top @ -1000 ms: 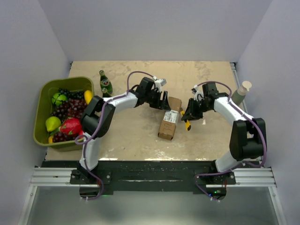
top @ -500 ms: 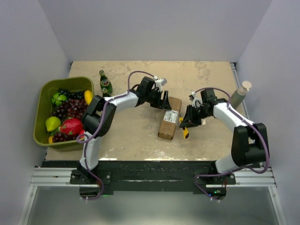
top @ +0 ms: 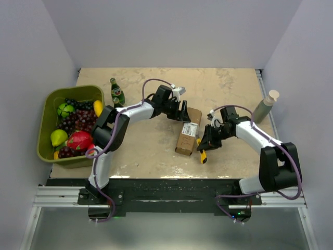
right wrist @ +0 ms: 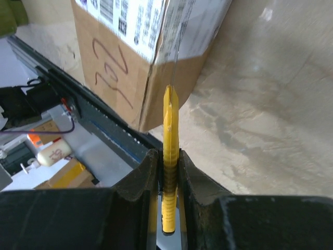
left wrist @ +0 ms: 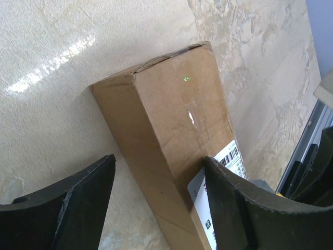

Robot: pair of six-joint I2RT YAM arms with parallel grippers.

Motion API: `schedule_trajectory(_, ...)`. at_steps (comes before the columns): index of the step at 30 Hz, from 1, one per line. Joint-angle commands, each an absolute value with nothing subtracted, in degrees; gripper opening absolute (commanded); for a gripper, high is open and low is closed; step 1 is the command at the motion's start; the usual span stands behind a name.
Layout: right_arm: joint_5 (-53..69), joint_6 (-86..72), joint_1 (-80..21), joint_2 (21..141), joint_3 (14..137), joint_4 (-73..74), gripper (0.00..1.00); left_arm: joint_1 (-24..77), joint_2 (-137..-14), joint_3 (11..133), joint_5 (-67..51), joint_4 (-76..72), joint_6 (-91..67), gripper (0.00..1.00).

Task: Unpack the express box
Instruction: Cut the express box at the center of the board.

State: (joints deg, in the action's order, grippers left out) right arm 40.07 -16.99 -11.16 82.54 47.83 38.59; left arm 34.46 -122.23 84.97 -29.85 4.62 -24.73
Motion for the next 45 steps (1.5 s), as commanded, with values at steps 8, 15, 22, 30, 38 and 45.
schedule_trajectory(8, 36.75, -15.29, -1.52, 78.92, 60.45, 49.13, 0.00, 34.19, -126.48, 83.76, -20.74, 9.75, -20.13, 0.73)
schedule_trajectory(15, 43.21, -17.04, 1.49, 90.95, 71.18, 43.95, 0.00, 34.10, -123.23, 81.48, -20.21, 10.19, -17.93, 0.75)
schedule_trajectory(22, 43.68, -19.07, 1.49, 96.76, 72.33, 43.86, 0.00, 34.28, -120.59, 79.54, -18.55, 10.46, -16.61, 0.76)
schedule_trajectory(30, 46.14, -20.30, 1.32, 97.91, 71.72, 42.45, 0.00, 34.63, -121.02, 79.37, -18.72, 10.46, -16.43, 0.77)
schedule_trajectory(38, 46.32, -21.27, 0.44, 97.82, 69.69, 41.48, 0.00, 35.25, -122.17, 79.89, -19.07, 10.72, -17.14, 0.77)
schedule_trajectory(45, 45.09, -21.01, -1.05, 99.58, 70.75, 41.92, 0.00, 35.33, -122.26, 79.80, -19.07, 10.72, -17.49, 0.77)
